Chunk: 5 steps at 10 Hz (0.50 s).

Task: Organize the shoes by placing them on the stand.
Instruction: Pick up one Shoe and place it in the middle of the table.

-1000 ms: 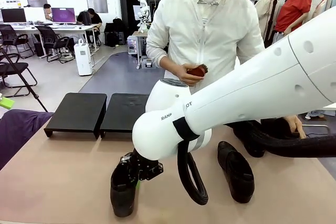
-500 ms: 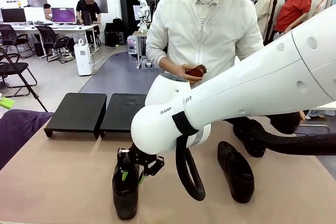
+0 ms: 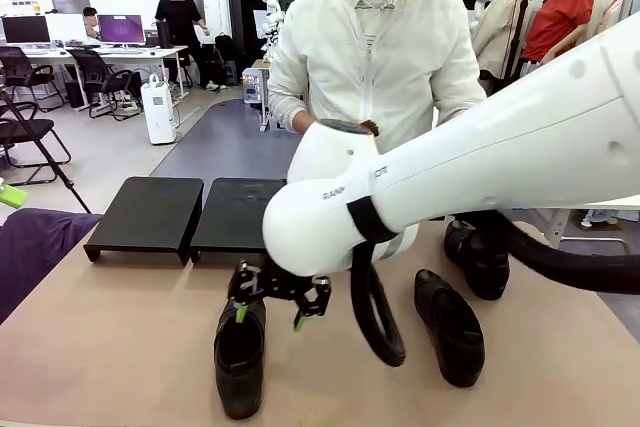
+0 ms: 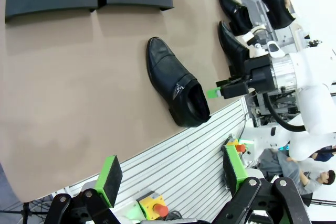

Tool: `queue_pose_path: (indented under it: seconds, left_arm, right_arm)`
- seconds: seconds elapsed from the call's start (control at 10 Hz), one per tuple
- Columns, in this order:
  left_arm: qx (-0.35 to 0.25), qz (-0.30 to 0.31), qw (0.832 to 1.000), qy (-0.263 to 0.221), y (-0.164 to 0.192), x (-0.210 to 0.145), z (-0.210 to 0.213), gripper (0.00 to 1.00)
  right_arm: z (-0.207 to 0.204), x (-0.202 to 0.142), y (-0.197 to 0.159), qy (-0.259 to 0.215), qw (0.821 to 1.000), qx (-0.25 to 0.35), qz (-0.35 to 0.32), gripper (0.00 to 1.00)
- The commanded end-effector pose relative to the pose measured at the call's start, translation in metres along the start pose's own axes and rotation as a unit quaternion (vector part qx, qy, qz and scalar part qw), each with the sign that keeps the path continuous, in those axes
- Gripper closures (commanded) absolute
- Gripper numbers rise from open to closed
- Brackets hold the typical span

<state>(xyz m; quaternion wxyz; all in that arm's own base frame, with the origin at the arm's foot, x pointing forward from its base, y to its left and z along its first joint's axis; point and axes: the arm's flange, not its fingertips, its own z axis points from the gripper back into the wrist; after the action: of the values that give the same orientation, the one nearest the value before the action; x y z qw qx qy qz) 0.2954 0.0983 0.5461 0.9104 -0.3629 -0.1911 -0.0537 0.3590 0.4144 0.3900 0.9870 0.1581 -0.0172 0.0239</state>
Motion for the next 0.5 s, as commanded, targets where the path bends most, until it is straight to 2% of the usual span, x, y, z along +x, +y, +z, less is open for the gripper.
queue_pose_path:
  seconds: [0.0, 0.1, 0.4]
  left_arm:
    - [-0.010, -0.008, 1.000, -0.003, 0.000, 0.000, 0.001, 0.00]
    - [-0.010, -0.008, 1.000, -0.003, 0.000, 0.000, 0.001, 0.00]
    - [-0.010, -0.008, 1.000, -0.003, 0.000, 0.000, 0.001, 0.00]
  right_arm:
    - [0.018, -0.002, -0.023, -0.003, 1.000, -0.023, 0.002, 0.00]
    - [0.022, -0.003, -0.014, -0.013, 1.000, -0.020, 0.021, 0.00]
    - [0.021, -0.016, 0.047, 0.001, 0.993, 0.016, 0.117, 0.00]
